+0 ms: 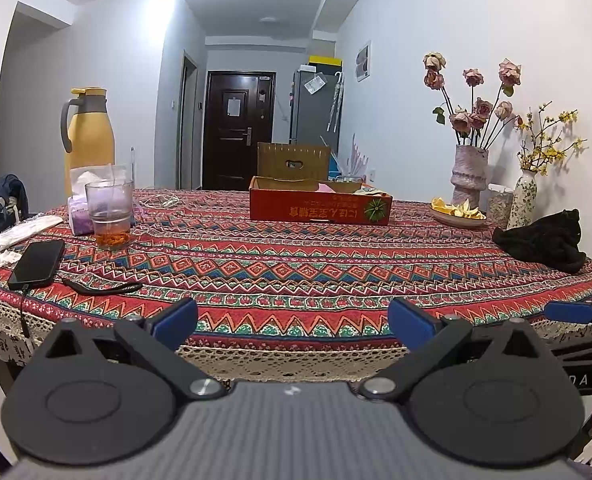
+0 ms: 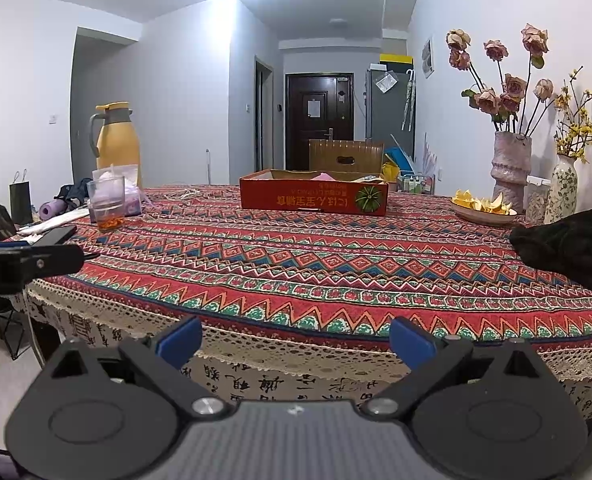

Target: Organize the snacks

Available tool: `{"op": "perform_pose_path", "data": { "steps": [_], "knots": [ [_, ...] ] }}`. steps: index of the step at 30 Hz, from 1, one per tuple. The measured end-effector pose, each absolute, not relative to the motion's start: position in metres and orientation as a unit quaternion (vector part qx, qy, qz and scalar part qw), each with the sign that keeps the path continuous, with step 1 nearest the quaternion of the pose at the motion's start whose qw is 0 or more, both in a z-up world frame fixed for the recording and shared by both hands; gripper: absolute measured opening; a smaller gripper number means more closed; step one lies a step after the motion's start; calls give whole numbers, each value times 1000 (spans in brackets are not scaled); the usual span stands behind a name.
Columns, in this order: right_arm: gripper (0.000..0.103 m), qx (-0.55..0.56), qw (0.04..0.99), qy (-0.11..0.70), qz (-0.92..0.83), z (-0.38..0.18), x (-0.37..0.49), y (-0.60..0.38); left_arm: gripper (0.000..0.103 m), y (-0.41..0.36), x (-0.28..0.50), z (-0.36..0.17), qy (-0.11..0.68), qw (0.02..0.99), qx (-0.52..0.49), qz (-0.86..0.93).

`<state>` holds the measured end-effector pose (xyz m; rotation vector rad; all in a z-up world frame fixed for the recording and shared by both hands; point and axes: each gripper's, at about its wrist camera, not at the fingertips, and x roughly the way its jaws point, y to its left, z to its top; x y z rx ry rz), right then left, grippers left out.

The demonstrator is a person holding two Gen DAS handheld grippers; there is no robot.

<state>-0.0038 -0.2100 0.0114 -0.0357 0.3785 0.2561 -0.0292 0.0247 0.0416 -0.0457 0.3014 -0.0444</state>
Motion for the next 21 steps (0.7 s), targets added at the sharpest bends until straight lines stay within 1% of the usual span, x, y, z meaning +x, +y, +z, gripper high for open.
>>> {"op": "perform_pose_path", "data": {
  "steps": [21],
  "knots": [
    [100, -19, 974, 186, 125, 12, -5, -211, 103, 24, -29, 42, 150, 988, -23, -23]
  ]
}}
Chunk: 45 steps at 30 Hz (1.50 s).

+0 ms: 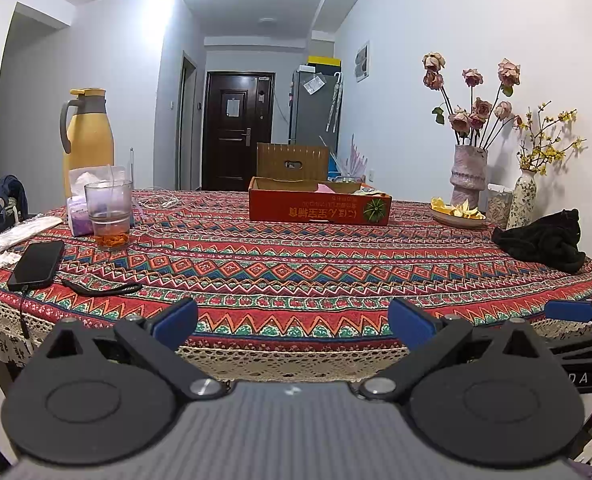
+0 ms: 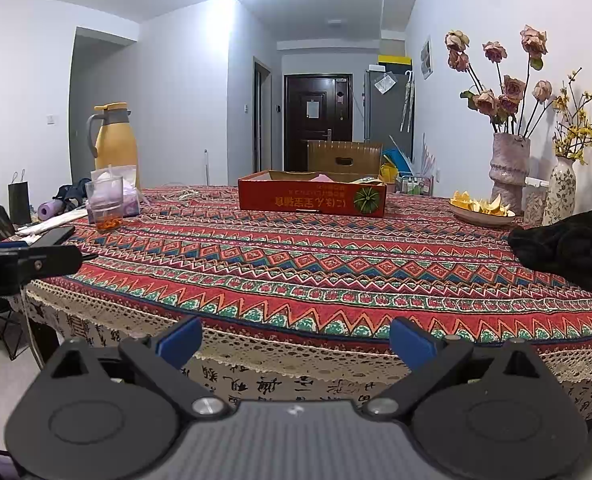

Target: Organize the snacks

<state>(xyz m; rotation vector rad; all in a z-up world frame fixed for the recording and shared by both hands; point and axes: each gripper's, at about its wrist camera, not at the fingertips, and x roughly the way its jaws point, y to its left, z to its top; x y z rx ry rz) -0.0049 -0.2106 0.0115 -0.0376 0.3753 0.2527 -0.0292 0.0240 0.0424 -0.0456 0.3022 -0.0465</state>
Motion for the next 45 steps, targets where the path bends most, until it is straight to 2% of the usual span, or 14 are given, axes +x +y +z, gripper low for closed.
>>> {"op": "perform_pose_path", "data": {
  "steps": [45],
  "knots": [
    [100, -14, 973, 192, 128, 10, -4, -210, 103, 25, -28, 41, 153, 988, -24, -21]
  ]
}}
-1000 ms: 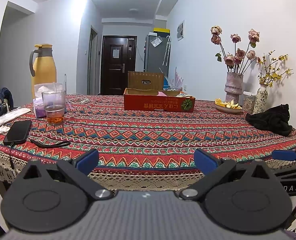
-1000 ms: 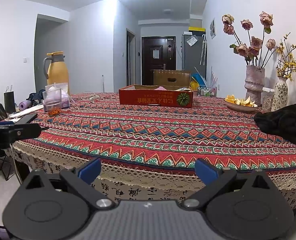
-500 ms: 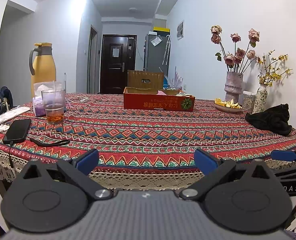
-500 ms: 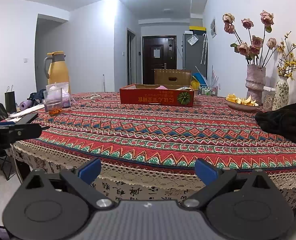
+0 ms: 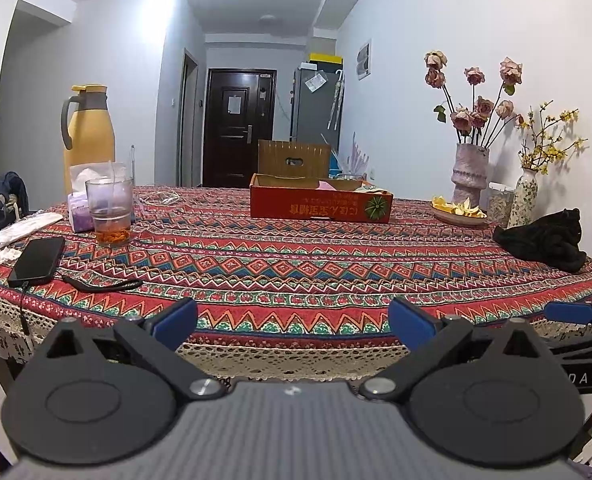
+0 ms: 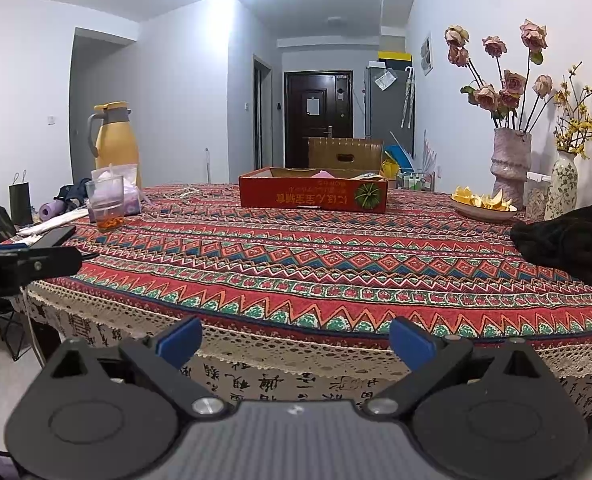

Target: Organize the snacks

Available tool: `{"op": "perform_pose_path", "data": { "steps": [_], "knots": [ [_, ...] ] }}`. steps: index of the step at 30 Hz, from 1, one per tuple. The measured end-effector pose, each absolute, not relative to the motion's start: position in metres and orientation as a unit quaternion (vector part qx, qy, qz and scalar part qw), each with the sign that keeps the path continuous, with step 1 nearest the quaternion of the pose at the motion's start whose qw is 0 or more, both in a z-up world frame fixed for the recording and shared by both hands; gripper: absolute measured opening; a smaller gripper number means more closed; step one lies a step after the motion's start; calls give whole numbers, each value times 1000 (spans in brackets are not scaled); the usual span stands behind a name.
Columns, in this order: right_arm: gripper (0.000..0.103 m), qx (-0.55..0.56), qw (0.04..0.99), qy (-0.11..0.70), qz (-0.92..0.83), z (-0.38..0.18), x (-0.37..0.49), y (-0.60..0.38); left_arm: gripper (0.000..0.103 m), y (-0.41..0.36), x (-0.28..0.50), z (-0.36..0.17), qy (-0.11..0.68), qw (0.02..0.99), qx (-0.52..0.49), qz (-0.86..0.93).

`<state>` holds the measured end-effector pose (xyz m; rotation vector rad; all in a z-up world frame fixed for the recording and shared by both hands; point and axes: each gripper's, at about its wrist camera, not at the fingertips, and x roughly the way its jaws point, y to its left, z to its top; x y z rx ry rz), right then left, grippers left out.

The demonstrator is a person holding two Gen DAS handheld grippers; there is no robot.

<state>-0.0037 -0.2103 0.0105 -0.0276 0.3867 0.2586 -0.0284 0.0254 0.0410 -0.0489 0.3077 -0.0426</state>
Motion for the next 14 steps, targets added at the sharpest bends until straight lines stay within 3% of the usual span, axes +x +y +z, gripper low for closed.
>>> {"op": "perform_pose_path", "data": {
  "steps": [14],
  "knots": [
    [100, -15, 974, 188, 126, 13, -3, -212, 103, 23, -31, 44, 145, 989, -19, -30]
  ]
}}
